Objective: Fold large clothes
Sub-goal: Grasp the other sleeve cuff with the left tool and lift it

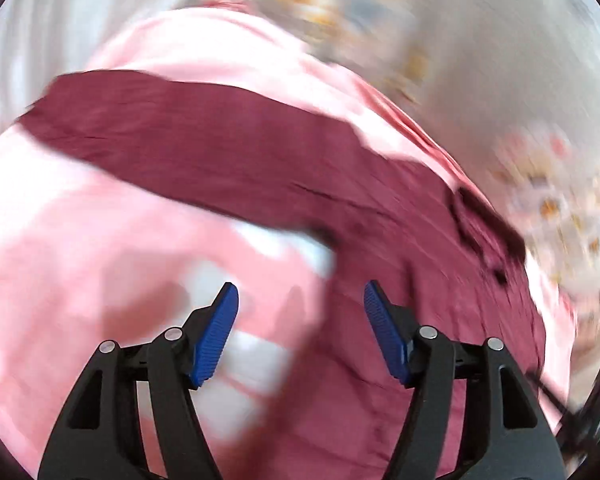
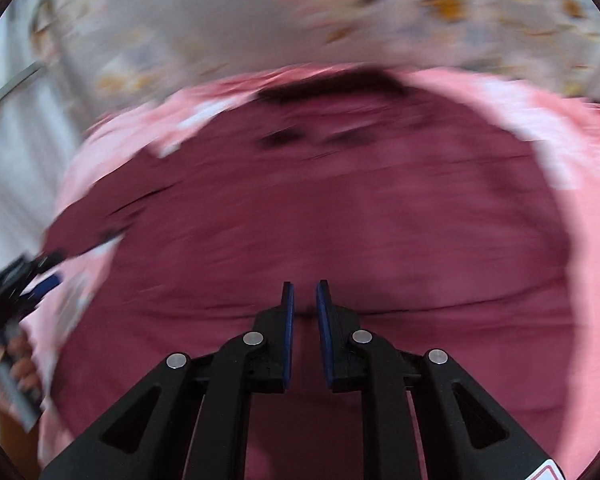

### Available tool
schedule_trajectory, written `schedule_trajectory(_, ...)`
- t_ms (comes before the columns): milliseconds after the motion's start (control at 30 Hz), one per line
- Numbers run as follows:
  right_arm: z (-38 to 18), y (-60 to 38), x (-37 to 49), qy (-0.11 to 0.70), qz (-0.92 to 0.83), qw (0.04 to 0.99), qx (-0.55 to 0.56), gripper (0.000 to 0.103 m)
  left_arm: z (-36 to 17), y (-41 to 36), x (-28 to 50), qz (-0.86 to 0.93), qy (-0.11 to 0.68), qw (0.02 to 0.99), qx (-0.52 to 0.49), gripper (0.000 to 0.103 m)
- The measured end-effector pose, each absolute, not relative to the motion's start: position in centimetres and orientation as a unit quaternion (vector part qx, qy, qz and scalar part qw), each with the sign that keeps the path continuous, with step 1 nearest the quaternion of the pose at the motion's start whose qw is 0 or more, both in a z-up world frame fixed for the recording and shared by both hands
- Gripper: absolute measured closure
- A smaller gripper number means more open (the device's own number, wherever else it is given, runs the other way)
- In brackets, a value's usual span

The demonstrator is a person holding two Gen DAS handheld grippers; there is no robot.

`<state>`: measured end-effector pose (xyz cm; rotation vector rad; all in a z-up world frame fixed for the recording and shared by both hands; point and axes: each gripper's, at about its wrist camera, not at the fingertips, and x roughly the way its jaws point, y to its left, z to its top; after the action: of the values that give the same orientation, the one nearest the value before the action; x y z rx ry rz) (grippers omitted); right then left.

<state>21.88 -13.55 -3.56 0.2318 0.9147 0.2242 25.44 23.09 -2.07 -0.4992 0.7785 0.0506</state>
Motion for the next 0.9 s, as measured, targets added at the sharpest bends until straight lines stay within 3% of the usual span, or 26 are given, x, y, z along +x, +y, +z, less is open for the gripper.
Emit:
schedule_trajectory(200,-6.2,-6.4,24.8,0.475,0.122,0.869,0.063,0.09,-2.7,32.0,25.6,0.119,0.364,0.887,-0.258,0.04)
schedule_trajectory(567,-6.9,-5.9,25.3,0.46,0.105,0.879,0.074,0.092,-6.4,43.0,28.9,0.195,0.348,0.846,-0.355,0.041)
schedule_trajectory(600,-6.5,-6.1,24.7,0.453,0.109,0.881,0.083,0.091,-6.3,43.1,29.3,0.195,0.344,0.847,-0.356,0.044)
schedule_trajectory(633,-6.1,-6.3,24.2,0.449,0.114,0.882,0.091,0.089,-6.1,43.1,29.8,0.19,0.339,0.85,-0.356,0.063)
schedule_trajectory(667,-5.6,-6.5,23.4,0.442,0.121,0.883,0.099,0.087,-5.9,43.0,30.4,0.18,0.342,0.85,-0.358,0.074)
schedule_trajectory(700,-5.1,-6.6,22.7,0.436,0.125,0.885,0.101,0.085,-5.7,42.7,31.2,0.166,0.349,0.848,-0.361,0.096)
schedule_trajectory(733,-4.5,-6.9,21.8,0.428,0.125,0.89,0.1,0.081,-5.2,42.4,31.5,0.162,0.35,0.849,-0.361,0.1)
schedule_trajectory(900,-2.3,-8.7,17.2,0.39,0.113,0.909,0.095,0.064,2.0,37.3,32.3,0.123,0.296,0.903,-0.288,0.103)
